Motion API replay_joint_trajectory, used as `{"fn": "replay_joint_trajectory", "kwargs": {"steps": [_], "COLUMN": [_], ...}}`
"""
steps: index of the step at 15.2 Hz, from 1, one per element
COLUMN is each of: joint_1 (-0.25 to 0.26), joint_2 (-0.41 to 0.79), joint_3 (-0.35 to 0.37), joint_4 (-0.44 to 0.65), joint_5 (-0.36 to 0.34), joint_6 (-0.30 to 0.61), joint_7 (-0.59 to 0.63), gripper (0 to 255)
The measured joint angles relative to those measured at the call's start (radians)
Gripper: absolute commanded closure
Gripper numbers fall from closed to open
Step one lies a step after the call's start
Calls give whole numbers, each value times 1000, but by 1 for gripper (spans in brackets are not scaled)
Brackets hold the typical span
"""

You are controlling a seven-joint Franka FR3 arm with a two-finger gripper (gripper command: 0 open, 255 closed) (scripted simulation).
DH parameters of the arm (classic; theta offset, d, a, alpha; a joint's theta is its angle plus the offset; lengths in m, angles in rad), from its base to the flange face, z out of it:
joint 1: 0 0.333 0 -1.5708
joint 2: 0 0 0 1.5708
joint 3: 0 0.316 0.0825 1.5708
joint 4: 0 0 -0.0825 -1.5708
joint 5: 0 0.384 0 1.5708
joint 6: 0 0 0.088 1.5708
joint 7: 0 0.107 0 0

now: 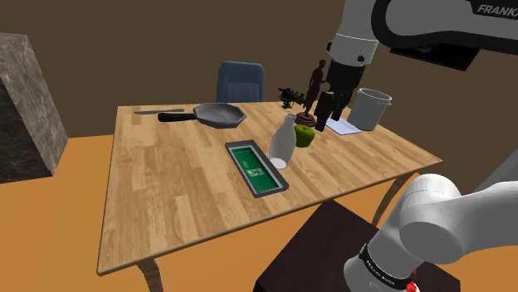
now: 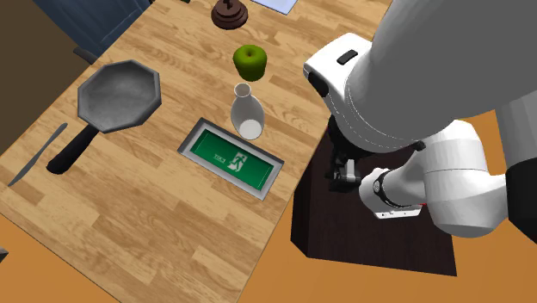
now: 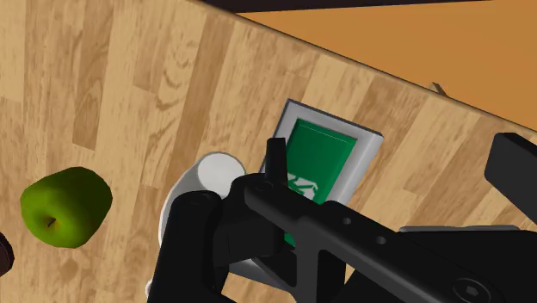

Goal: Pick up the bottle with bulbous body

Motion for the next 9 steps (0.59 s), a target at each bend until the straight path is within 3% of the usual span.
{"fn": "replay_joint_trajectory", "kwargs": {"steps": [3,9], "joint_1": [-7,-36], "joint_2": [37,234], "joint_3": [-19,-112], "joint_4": [12,99], "joint_5": [-9,-42], "joint_6": [22,110], "joint_7": [-18,-112], "gripper": [0,0]}}
